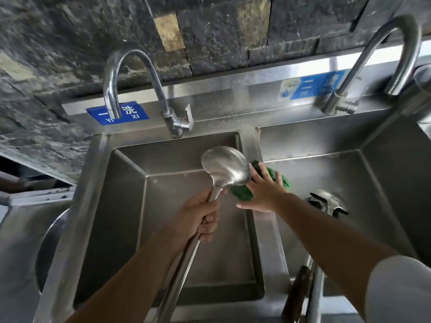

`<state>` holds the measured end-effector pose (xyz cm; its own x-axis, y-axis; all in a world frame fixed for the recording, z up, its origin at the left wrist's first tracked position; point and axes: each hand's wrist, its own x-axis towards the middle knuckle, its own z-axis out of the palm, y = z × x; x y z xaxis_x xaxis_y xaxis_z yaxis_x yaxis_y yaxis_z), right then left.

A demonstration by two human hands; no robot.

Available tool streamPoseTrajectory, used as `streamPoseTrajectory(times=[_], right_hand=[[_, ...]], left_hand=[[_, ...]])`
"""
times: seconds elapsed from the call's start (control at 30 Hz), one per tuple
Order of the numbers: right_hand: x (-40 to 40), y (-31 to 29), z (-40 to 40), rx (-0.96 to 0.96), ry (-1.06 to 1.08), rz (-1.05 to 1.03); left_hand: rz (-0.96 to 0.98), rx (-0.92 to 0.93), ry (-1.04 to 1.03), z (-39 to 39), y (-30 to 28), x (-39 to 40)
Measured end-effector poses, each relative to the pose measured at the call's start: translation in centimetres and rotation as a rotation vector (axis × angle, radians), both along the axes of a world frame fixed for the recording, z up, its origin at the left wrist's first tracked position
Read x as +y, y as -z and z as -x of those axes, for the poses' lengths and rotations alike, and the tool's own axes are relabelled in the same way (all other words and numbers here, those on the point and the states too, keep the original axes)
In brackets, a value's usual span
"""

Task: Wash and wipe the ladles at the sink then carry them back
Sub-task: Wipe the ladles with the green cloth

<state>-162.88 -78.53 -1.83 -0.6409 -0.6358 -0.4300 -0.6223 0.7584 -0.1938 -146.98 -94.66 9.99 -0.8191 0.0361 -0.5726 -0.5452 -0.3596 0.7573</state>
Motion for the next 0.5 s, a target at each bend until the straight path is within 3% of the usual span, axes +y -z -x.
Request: streamPoseTrajectory(times=[0.1, 0.17, 0.4, 0.5], right_hand=[[1.2, -0.6, -1.0, 0.038, 0.175, 0.128], [2.2, -1.6, -2.7, -0.039, 0.378, 0.280], [6.8, -6.1, -9.4, -0.492, 1.074, 0.955], [8.2, -7.5, -12.0, -0.810, 1.291, 1.168]], left_hand=[[0.014, -0.004, -0.010, 1.6, 0.6, 0.9], [0.010, -0.010, -0.010, 2.7, 0.9, 1.9], [0.021, -0.043, 0.062, 7.6, 2.4, 8.6], [0.066, -0.013, 0.101, 10.0, 3.9, 12.2]])
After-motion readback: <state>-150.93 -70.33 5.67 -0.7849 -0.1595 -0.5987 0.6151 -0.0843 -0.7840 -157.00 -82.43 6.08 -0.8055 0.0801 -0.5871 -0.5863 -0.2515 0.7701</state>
